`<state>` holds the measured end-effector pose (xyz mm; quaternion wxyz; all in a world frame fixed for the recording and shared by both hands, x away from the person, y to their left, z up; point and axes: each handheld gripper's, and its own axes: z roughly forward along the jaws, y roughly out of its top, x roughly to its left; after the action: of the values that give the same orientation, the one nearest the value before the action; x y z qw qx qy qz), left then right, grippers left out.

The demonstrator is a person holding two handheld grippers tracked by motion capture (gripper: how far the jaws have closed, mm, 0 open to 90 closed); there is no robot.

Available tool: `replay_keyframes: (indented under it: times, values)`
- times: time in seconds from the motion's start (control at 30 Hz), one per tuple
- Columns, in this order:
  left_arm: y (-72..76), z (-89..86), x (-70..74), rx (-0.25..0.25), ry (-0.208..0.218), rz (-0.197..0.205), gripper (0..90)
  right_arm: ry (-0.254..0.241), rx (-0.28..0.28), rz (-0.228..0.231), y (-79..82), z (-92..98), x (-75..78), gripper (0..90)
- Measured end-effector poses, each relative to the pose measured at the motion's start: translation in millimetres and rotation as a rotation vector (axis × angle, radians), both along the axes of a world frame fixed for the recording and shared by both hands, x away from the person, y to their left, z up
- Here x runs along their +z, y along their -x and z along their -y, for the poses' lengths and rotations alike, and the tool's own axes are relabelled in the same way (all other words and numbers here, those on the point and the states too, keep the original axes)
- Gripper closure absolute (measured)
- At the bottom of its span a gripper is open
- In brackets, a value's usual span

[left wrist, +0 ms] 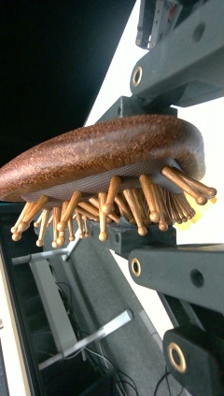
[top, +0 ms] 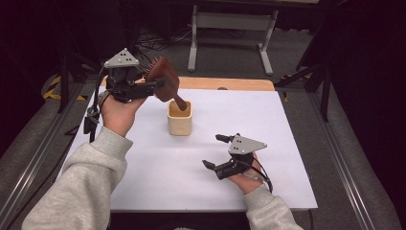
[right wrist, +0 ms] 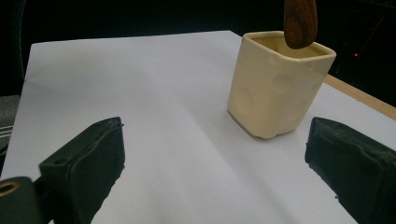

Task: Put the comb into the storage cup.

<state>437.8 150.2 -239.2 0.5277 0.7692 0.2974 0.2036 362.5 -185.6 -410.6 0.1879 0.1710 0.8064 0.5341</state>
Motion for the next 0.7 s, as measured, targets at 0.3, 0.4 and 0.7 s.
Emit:
replay_keyframes:
  times: [0.3,0.4,0.7]
  values:
    - [-13.6,-0.2,-16.9,0.019,0.005,-0.036,55.9,0.001,0.000,0.001,0.2,-0.3,-0.1,5.5]
    - [-18.4,-0.1,-23.7,0.019,0.007,-0.057,55.8,0.002,0.000,0.000,0.0,-0.2,-0.2,5.6]
    - [-30.5,6.5,-37.7,0.032,-0.010,-0.096,55.6,0.004,-0.001,0.001,-0.2,0.0,-0.3,5.8]
